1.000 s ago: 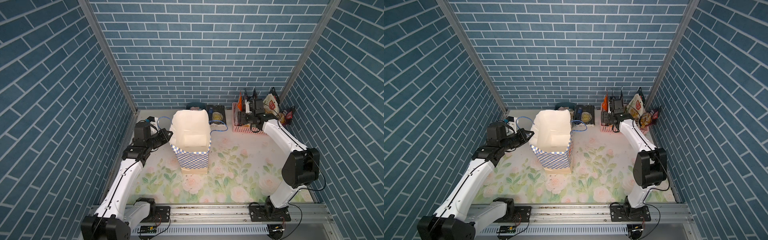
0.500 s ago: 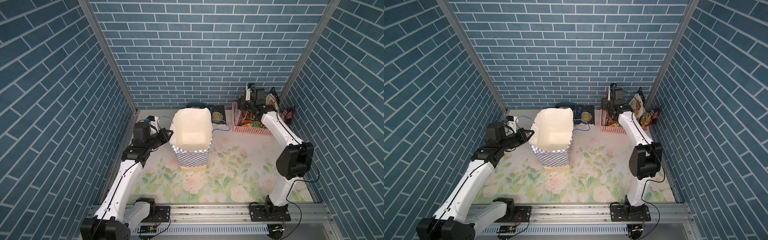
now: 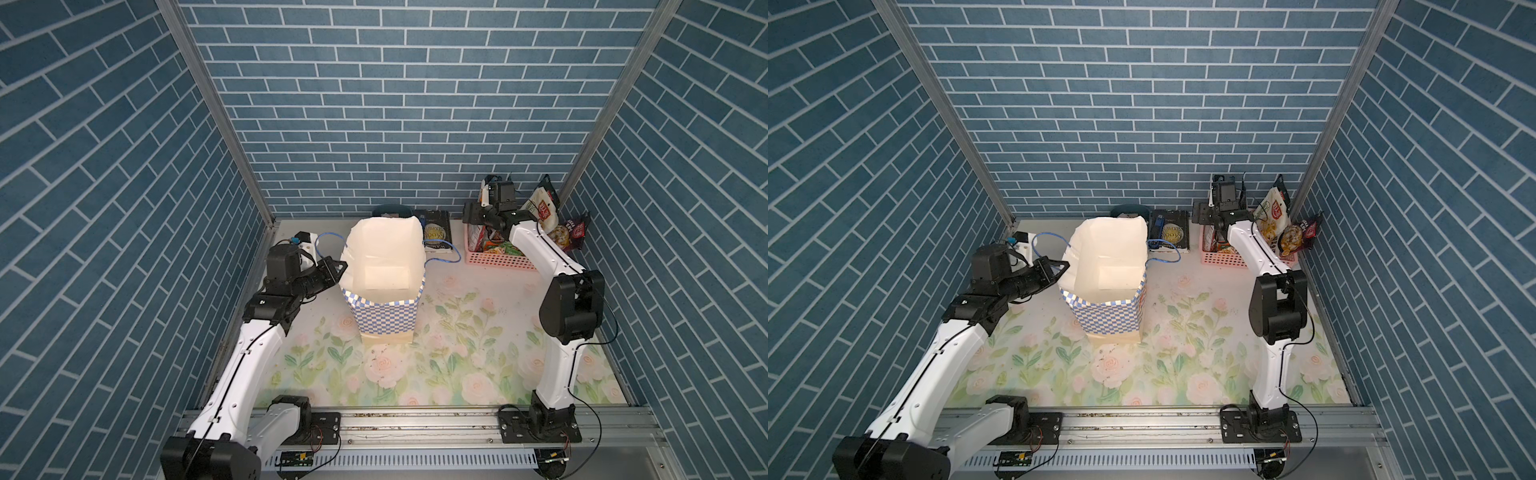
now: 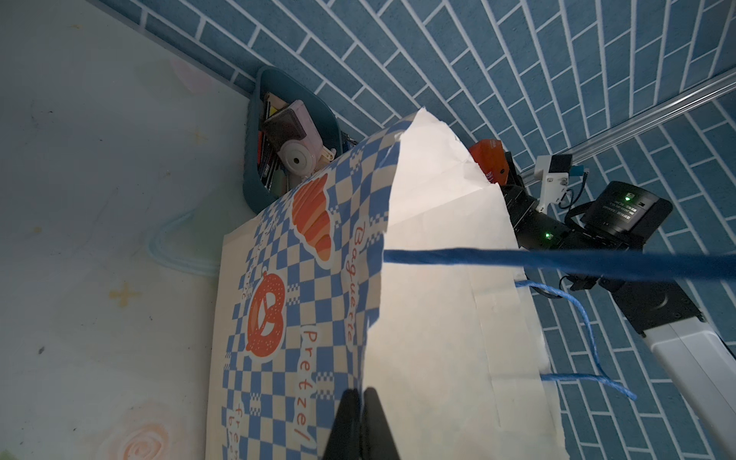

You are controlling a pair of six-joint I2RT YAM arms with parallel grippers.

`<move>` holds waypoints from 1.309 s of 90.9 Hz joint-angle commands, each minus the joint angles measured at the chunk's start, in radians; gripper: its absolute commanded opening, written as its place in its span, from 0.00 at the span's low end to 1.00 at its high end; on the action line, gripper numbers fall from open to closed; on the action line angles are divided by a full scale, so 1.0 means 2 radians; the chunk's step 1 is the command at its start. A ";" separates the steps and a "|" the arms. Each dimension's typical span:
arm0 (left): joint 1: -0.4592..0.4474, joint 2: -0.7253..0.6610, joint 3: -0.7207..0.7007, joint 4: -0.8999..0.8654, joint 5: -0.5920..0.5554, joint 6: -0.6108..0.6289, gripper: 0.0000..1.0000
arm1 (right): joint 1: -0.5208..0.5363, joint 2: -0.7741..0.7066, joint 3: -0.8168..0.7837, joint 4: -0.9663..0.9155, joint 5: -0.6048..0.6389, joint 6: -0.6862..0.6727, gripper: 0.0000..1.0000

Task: Place the condiment packets inside the bag
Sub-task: Pick up the condiment packet from the storage box.

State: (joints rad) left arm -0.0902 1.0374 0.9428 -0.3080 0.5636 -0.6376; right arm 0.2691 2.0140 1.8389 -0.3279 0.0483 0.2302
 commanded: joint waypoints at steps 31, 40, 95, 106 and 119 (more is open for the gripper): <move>0.001 -0.004 -0.004 0.015 0.010 0.009 0.03 | -0.004 0.027 0.021 0.014 0.046 -0.007 0.76; 0.001 -0.005 -0.004 0.014 0.010 0.009 0.03 | -0.005 0.041 0.031 0.020 0.060 -0.011 0.70; 0.001 -0.004 -0.003 0.011 0.007 0.008 0.03 | -0.001 0.014 0.045 0.085 0.087 -0.044 0.00; 0.001 -0.005 -0.004 0.011 0.004 0.008 0.03 | 0.005 -0.026 0.048 0.113 0.101 -0.067 0.00; 0.001 -0.005 -0.004 0.012 0.002 0.008 0.03 | 0.011 -0.065 0.074 0.107 0.107 -0.076 0.00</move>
State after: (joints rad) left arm -0.0902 1.0378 0.9417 -0.3077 0.5690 -0.6361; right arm 0.2798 2.0220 1.9182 -0.2207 0.2222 0.1318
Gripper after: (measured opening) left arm 0.068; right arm 0.055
